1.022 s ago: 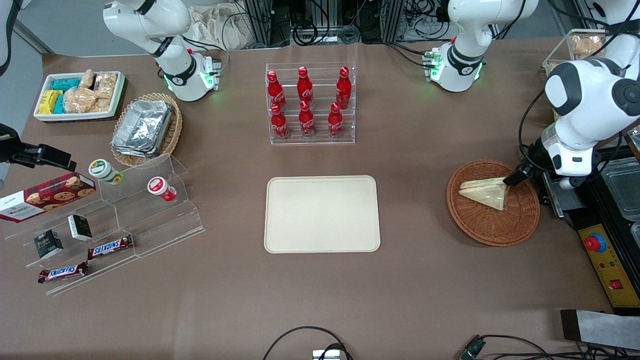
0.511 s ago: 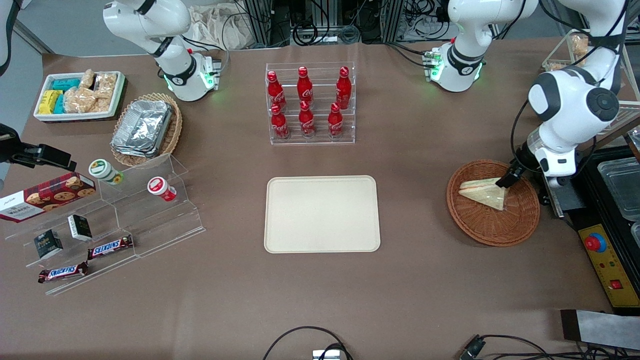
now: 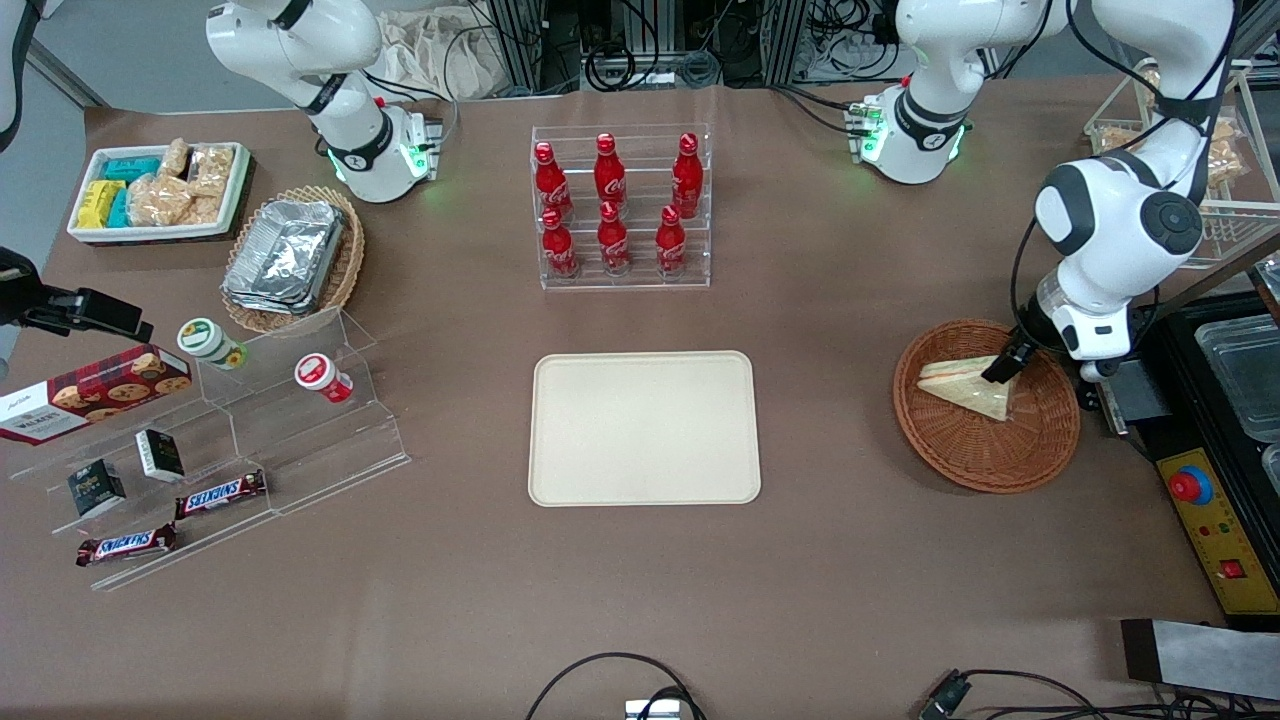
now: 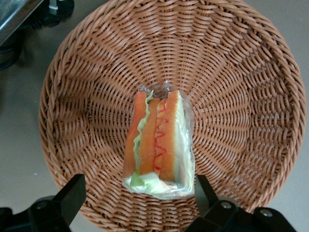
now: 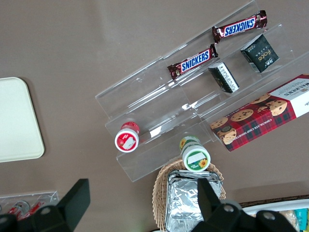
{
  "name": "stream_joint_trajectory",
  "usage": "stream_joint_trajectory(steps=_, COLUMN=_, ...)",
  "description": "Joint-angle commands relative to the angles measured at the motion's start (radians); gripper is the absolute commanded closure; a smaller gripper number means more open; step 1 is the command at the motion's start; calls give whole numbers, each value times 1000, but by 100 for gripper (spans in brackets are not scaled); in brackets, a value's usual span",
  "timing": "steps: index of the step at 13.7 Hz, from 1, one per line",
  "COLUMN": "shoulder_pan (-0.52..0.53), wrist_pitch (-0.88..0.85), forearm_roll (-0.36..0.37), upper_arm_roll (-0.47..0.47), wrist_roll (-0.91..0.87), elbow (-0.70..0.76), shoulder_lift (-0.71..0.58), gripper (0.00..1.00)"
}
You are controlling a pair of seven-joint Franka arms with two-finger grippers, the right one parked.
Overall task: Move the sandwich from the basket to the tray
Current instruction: 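Lower the open left gripper onto the wrapped sandwich and close it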
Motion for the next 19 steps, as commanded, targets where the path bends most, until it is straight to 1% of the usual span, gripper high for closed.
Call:
stream_joint_trajectory(steps=1, shoulder_pan=1, wrist_pitch=60, forearm_roll=-6, upper_arm_roll=-3, wrist_roll=-13, elbow=-12, shoulder_lift=23, gripper=0)
stream_joint_trajectory(steps=7, shoulder_pan=0, wrist_pitch=111, forearm_roll=-15, upper_arm_roll=-3, wrist_roll=-15, elbow=-9, shoulder_lift=65, gripper=0)
stream_joint_trajectory(steps=8, shoulder_pan=0, wrist_pitch=114, forearm_roll=-20, upper_arm_roll=-3, wrist_roll=-15, elbow=-9, shoulder_lift=67, gripper=2)
stream_joint_trajectory(steps=9, shoulder_pan=0, wrist_pitch=114, forearm_roll=-20, upper_arm_roll=-3, wrist_roll=-15, elbow=-8, shoulder_lift=67, gripper=11)
stream_joint_trajectory(steps=10, shoulder_pan=0, wrist_pitch=114, forearm_roll=-20, upper_arm_roll=-3, wrist_roll=-15, elbow=-8, shoulder_lift=68, gripper=28)
stream_joint_trajectory(steps=11, shoulder_pan=0, wrist_pitch=114, forearm_roll=-20, upper_arm_roll=-4, wrist_roll=-15, elbow=-5, shoulder_lift=68, gripper=56)
stream_joint_trajectory(steps=12, shoulder_pan=-2, wrist_pitch=113, forearm_roll=-20, upper_arm_roll=-4, wrist_roll=-15, elbow=-5, shoulder_lift=68, gripper=76)
stream_joint_trajectory(steps=13, shoulder_pan=-2, wrist_pitch=113, forearm_roll=-20, upper_arm_roll=-4, wrist_roll=-15, elbow=-3, shoulder_lift=71, gripper=91)
stream_joint_trajectory(steps=14, shoulder_pan=-2, wrist_pitch=113, forearm_roll=-20, upper_arm_roll=-4, wrist_roll=-15, elbow=-3, shoulder_lift=71, gripper=100)
stream_joint_trajectory(steps=17, shoulder_pan=-2, wrist_pitch=102, forearm_roll=-18, upper_arm_roll=-6, wrist_roll=-7, elbow=5, shoulder_lift=57, gripper=100)
stream_joint_trajectory(steps=19, shoulder_pan=-9, wrist_pitch=79, forearm_roll=-17, upper_arm_roll=-9, wrist_roll=-5, elbow=15, shoulder_lift=22, gripper=100)
